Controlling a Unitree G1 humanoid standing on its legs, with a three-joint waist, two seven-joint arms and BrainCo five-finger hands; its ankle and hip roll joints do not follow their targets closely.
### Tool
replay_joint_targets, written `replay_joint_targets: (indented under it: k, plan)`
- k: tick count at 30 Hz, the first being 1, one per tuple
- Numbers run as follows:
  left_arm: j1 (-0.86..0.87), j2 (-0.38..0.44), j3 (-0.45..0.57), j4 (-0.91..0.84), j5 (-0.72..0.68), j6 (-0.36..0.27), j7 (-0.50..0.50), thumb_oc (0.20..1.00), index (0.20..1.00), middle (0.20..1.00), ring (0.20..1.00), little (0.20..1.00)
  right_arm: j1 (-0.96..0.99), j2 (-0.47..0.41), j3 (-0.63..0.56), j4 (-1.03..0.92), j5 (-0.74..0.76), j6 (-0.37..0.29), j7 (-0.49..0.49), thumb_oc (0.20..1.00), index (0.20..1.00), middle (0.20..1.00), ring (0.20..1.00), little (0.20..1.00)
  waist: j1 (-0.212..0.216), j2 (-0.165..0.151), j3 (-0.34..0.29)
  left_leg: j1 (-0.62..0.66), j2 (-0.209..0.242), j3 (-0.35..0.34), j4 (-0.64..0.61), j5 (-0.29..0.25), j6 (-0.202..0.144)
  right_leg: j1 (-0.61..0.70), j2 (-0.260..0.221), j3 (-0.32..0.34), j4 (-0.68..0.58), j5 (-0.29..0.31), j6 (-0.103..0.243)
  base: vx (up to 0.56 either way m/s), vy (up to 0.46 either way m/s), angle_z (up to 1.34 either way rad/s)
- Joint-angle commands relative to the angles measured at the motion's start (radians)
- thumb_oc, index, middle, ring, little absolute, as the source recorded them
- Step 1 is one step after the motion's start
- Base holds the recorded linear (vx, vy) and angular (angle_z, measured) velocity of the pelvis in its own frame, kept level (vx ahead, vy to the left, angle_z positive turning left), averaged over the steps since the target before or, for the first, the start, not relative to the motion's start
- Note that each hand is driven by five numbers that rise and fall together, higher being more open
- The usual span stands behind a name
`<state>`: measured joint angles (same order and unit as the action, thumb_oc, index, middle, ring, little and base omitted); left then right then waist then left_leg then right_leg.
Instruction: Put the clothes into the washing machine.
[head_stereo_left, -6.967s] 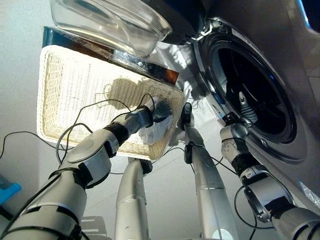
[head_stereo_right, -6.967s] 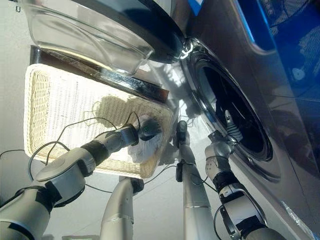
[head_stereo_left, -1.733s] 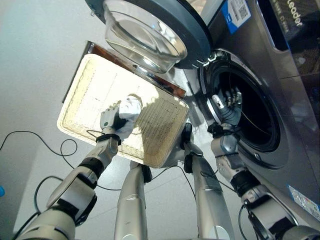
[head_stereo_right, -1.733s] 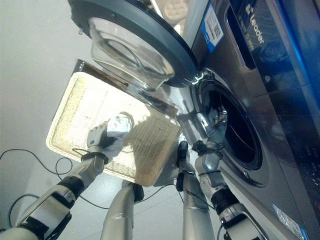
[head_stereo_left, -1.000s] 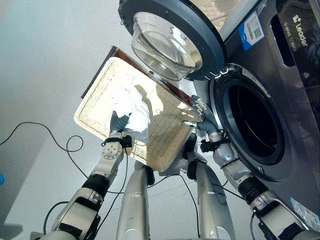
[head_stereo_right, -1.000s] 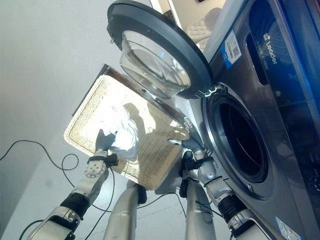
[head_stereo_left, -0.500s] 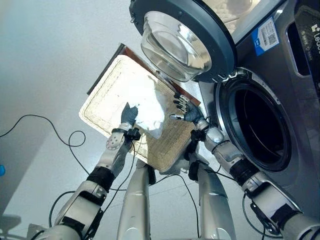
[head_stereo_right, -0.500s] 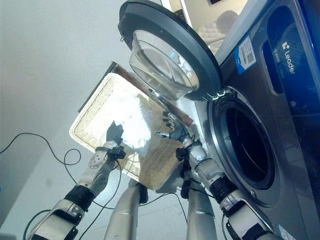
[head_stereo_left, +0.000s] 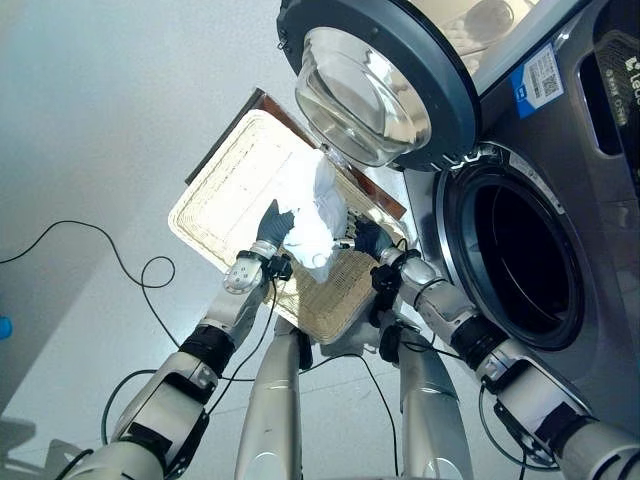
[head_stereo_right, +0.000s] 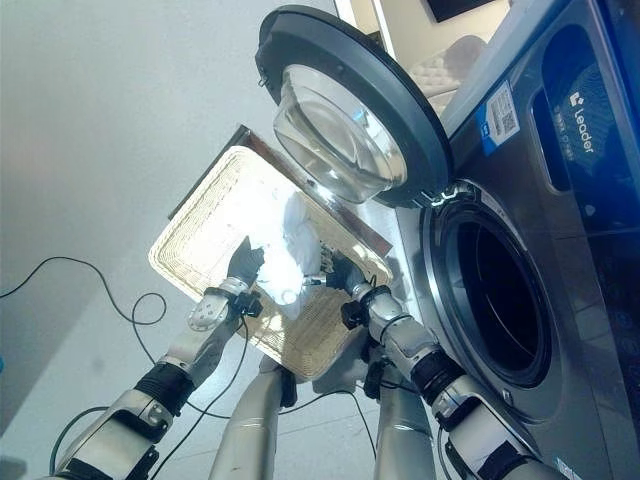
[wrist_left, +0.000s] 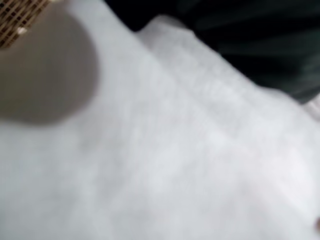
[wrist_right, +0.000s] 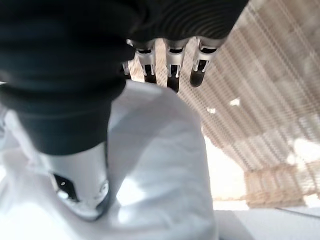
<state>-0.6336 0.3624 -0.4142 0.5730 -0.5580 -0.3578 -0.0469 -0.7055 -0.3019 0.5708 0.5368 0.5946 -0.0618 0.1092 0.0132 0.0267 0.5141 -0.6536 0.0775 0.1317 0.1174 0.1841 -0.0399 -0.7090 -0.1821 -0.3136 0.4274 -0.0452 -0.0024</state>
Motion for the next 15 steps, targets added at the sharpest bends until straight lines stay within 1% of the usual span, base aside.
replay_joint_targets:
  k: [1, 2, 8, 10, 13, 15]
  plan:
    - [-0.061, -0.032, -0.022, -0.039, 0.044, -0.084, -0.02, 0.2, 0.2, 0.2, 0.2, 0.2, -0.022, 0.03, 0.011, -0.071, 0.081, -0.017, 0.067, 1.0, 1.0, 1.0, 1.0, 1.0, 0.011, 0.018, 0.006, -0.008, -0.011, 0.067, 0.071, -0.104, -0.054, 0.002, 0.017, 0.004, -0.011, 0.015, 0.097, 0.0, 0.0, 0.0]
    - [-0.068, -0.036, -0.028, -0.03, 0.049, -0.087, -0.027, 0.2, 0.2, 0.2, 0.2, 0.2, -0.021, 0.038, 0.014, -0.082, 0.118, -0.016, 0.085, 1.0, 1.0, 1.0, 1.0, 1.0, 0.009, 0.017, 0.006, -0.012, -0.01, 0.066, 0.077, -0.104, -0.054, -0.004, 0.015, 0.006, -0.003, 0.014, 0.097, 0.0, 0.0, 0.0]
    - [-0.079, -0.039, -0.039, -0.021, 0.08, -0.089, -0.046, 0.2, 0.2, 0.2, 0.2, 0.2, -0.016, 0.054, 0.013, -0.096, 0.191, -0.027, 0.131, 1.0, 1.0, 1.0, 1.0, 1.0, 0.007, 0.014, 0.006, -0.014, -0.008, 0.069, 0.08, -0.104, -0.055, -0.008, 0.016, 0.003, 0.002, 0.013, 0.097, 0.0, 0.0, 0.0]
    - [-0.081, -0.035, -0.049, -0.012, 0.072, -0.079, -0.074, 0.2, 0.2, 0.2, 0.2, 0.2, -0.018, 0.061, 0.01, -0.108, 0.265, -0.022, 0.192, 1.0, 1.0, 1.0, 1.0, 1.0, 0.006, 0.013, 0.006, -0.015, -0.007, 0.068, 0.082, -0.103, -0.057, -0.008, 0.016, 0.004, 0.0, 0.015, 0.097, 0.0, 0.0, 0.0]
    - [-0.082, -0.037, -0.054, -0.009, 0.066, -0.073, -0.088, 0.2, 0.2, 0.2, 0.2, 0.2, -0.016, 0.07, 0.009, -0.117, 0.291, -0.017, 0.213, 1.0, 1.0, 1.0, 1.0, 1.0, 0.005, 0.012, 0.006, -0.016, -0.007, 0.069, 0.083, -0.104, -0.057, -0.009, 0.017, 0.004, 0.0, 0.015, 0.097, 0.0, 0.0, 0.0]
    - [-0.082, -0.04, -0.062, -0.004, 0.062, -0.057, -0.115, 0.2, 0.2, 0.2, 0.2, 0.2, -0.011, 0.078, 0.006, -0.128, 0.332, -0.015, 0.257, 1.0, 1.0, 1.0, 1.0, 1.0, 0.003, 0.01, 0.006, -0.018, -0.006, 0.069, 0.084, -0.104, -0.058, -0.012, 0.016, 0.004, 0.002, 0.015, 0.099, 0.0, 0.0, 0.0]
